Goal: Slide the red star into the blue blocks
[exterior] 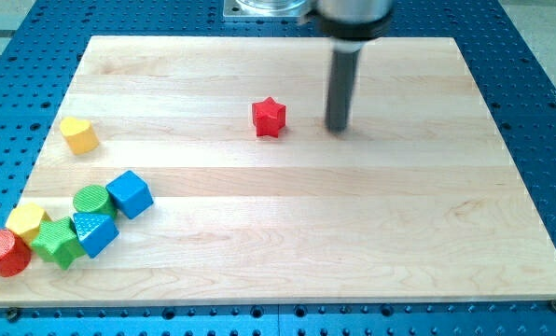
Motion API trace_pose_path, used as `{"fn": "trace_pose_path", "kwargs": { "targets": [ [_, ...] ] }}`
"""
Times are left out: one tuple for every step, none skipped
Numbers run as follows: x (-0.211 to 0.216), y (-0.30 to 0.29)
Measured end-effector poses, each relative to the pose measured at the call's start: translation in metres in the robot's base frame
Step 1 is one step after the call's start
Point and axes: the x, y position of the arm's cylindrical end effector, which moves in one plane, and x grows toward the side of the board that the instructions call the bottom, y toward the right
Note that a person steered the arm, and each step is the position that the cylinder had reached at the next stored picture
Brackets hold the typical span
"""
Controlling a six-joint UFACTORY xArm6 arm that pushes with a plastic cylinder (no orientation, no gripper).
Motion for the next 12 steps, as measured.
{"fn": "trace_pose_path", "kwargs": {
  "targets": [
    [0.007,-0.068],
    [0.086,-0.167],
    [0.046,-0.142],
    [0.03,-0.19],
    [0.08,-0.238],
    [0.099,-0.26],
    [0.119,-0.206],
    [0.126,-0.148],
    [0.141,-0.137],
    [0.152,-0.185],
    [0.166,-0.227],
    [0.157,-0.228]
  ]
}}
